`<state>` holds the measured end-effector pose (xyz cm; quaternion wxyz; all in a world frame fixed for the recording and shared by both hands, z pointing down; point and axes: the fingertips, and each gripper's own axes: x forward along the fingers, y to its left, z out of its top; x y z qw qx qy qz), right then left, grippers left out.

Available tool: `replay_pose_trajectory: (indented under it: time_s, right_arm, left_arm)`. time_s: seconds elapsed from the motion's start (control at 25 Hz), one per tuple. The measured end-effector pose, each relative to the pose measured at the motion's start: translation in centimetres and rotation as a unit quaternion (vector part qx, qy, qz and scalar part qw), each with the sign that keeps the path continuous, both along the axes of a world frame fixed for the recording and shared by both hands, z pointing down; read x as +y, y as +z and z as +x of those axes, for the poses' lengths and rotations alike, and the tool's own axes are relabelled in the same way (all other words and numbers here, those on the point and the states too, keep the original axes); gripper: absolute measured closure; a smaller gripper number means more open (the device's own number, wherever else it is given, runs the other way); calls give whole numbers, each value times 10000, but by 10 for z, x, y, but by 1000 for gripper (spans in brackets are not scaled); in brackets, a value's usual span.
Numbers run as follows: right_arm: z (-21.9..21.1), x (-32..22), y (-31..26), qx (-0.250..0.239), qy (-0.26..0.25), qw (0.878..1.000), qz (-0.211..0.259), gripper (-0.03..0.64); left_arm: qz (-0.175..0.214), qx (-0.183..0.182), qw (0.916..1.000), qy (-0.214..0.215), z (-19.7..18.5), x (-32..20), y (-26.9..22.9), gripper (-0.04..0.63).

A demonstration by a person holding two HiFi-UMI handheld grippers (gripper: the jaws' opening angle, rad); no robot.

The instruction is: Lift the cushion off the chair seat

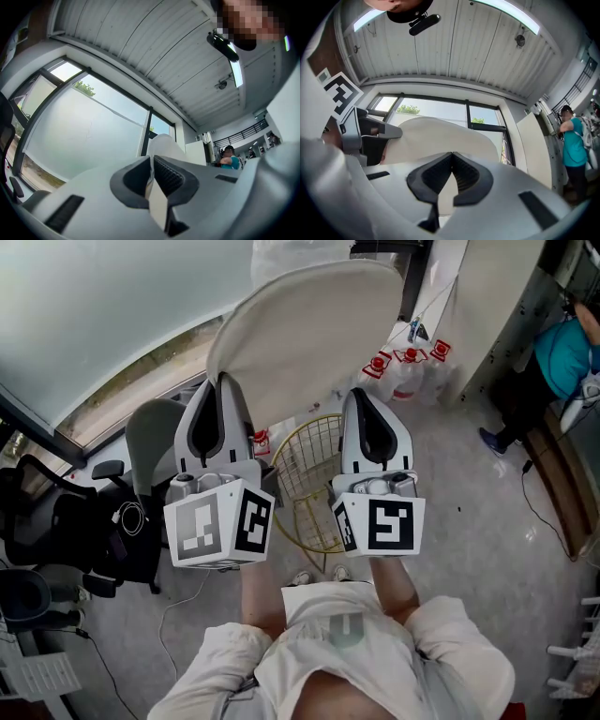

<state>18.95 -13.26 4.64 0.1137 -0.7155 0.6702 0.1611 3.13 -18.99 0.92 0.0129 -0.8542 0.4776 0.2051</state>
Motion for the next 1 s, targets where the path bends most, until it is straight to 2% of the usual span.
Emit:
replay_pose_trajectory:
  time_s: [0.32, 0.72, 1.0]
  right_arm:
    - [4, 3, -1, 42, 170, 9998, -30, 600]
    - [4, -2, -3, 133, 164, 9998, -32, 600]
    - [2, -5, 7, 128, 21, 9995, -282, 600]
  left_arm:
    - [0, -24, 10000, 74, 3, 1, -1, 563]
    - [64, -43, 9999, -90, -2, -1, -4, 563]
    - [-40, -51, 9999, -154, -5, 1, 0, 563]
